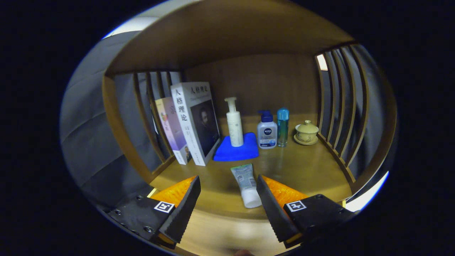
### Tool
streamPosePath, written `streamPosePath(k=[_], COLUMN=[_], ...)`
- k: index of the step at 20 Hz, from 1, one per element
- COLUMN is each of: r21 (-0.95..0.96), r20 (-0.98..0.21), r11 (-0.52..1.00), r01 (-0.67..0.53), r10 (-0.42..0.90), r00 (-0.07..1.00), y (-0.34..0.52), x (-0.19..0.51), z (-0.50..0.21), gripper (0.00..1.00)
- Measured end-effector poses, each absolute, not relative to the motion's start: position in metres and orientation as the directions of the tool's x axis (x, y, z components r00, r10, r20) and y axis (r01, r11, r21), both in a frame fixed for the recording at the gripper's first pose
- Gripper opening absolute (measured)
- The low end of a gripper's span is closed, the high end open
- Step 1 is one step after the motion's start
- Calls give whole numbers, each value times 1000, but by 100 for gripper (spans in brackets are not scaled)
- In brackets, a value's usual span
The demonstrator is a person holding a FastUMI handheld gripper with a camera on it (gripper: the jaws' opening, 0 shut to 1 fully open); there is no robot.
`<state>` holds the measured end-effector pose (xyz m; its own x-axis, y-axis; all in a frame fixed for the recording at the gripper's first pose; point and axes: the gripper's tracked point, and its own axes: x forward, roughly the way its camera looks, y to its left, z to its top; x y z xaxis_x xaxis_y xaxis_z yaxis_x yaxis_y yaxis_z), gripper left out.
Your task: Pull open the drawer, take out the items inside it, and place them on the countertop above the cabinet.
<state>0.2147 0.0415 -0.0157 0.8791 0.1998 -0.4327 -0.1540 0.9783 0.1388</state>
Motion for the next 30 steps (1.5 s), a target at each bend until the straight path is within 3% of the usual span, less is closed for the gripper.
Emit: streamPosePath(k=[22, 30], r21=[-24, -55], r20=[-103, -123], r11=[991, 988], r01=[-135, -142], r10=[132, 135], r00=[986, 983], y=[66, 65], x=[4, -47], z=[-49, -100], gripper=[98, 98])
